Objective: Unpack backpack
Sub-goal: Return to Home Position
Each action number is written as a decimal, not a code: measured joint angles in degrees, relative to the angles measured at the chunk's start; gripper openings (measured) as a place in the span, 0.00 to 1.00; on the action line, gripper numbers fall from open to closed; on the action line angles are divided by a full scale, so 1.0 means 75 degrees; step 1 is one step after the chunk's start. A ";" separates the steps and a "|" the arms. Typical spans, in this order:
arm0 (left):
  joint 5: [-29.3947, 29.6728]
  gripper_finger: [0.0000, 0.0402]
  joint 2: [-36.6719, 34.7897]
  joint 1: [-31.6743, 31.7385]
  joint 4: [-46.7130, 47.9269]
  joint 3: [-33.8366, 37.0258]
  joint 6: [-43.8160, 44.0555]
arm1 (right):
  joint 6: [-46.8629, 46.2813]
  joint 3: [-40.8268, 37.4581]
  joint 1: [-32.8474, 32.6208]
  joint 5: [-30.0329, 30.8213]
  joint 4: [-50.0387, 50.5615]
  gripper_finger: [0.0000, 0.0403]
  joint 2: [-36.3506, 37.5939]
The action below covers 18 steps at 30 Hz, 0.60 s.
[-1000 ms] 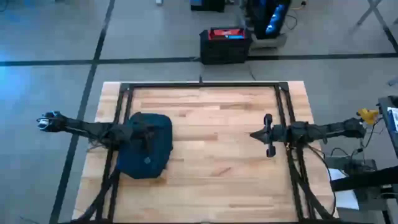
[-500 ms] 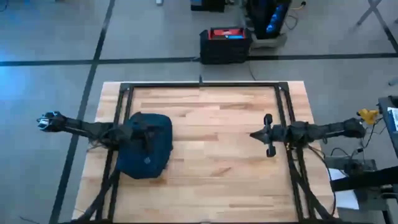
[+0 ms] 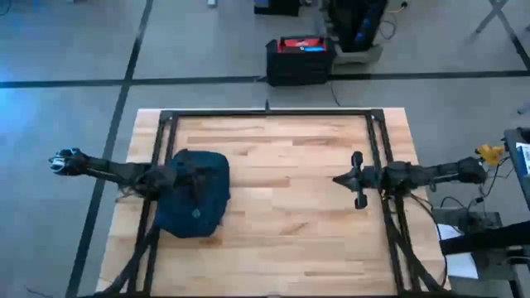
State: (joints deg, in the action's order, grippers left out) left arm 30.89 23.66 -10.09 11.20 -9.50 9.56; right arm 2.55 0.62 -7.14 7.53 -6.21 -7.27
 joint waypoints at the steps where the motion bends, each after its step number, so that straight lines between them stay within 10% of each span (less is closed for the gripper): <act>1: 0.0000 0.19 0.0000 0.0000 0.0000 0.0000 0.0000 | 0.0000 0.0000 0.0000 0.0000 0.0001 0.01 0.0000; 18: 0.0000 0.19 0.0000 0.0000 -0.0003 0.0000 -0.0001 | 0.0000 0.0000 0.0000 0.0000 0.0000 0.01 0.0000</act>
State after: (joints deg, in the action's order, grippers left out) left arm 30.89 23.66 -10.09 11.18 -9.50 9.55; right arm 2.55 0.62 -7.14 7.53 -6.21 -7.27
